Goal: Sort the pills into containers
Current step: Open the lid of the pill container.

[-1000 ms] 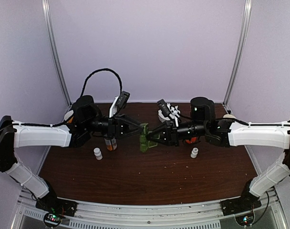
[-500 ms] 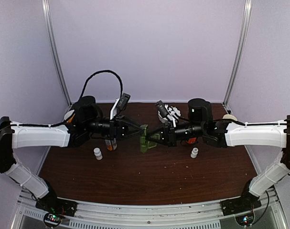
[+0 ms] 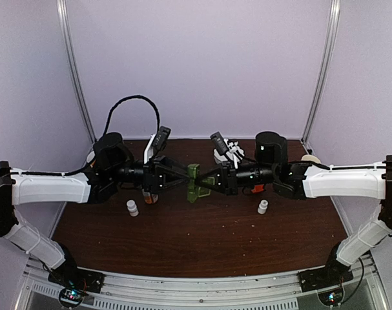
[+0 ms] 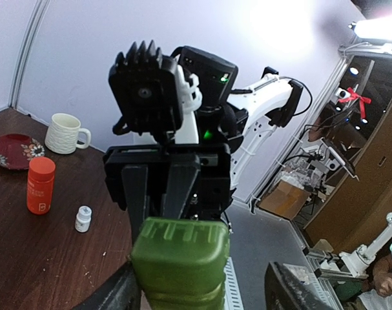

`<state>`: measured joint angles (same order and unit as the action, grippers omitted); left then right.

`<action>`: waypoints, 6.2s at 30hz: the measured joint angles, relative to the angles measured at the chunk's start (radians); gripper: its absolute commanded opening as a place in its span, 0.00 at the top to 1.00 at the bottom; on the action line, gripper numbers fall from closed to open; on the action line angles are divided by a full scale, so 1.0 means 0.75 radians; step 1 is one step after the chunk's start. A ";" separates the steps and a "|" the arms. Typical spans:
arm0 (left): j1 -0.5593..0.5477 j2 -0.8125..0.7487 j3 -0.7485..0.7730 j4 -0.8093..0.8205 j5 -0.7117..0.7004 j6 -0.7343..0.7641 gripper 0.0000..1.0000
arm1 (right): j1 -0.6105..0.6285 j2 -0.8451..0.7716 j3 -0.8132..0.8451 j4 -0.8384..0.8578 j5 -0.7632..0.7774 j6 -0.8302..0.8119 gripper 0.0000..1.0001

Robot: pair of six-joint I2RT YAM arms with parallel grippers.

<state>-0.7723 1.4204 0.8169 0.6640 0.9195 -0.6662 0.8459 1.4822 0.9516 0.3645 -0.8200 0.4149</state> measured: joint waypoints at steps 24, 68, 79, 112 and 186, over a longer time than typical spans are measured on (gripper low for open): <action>0.002 0.010 -0.008 0.119 0.042 -0.113 0.36 | -0.003 0.000 -0.001 0.026 -0.065 -0.024 1.00; 0.017 0.021 0.032 -0.039 0.021 -0.033 0.25 | -0.010 -0.002 -0.003 -0.036 -0.072 -0.035 1.00; 0.015 0.021 0.032 -0.040 0.015 -0.027 0.21 | -0.010 -0.002 -0.003 -0.041 -0.056 -0.035 1.00; 0.015 0.021 0.034 -0.151 -0.038 0.035 0.73 | -0.008 0.019 0.030 -0.136 -0.003 -0.041 1.00; 0.013 0.021 0.058 -0.196 -0.084 0.046 0.71 | -0.057 -0.124 -0.078 -0.069 0.195 0.011 0.63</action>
<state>-0.7624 1.4361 0.8604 0.5171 0.8566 -0.6315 0.8028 1.3891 0.8928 0.3126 -0.6739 0.4232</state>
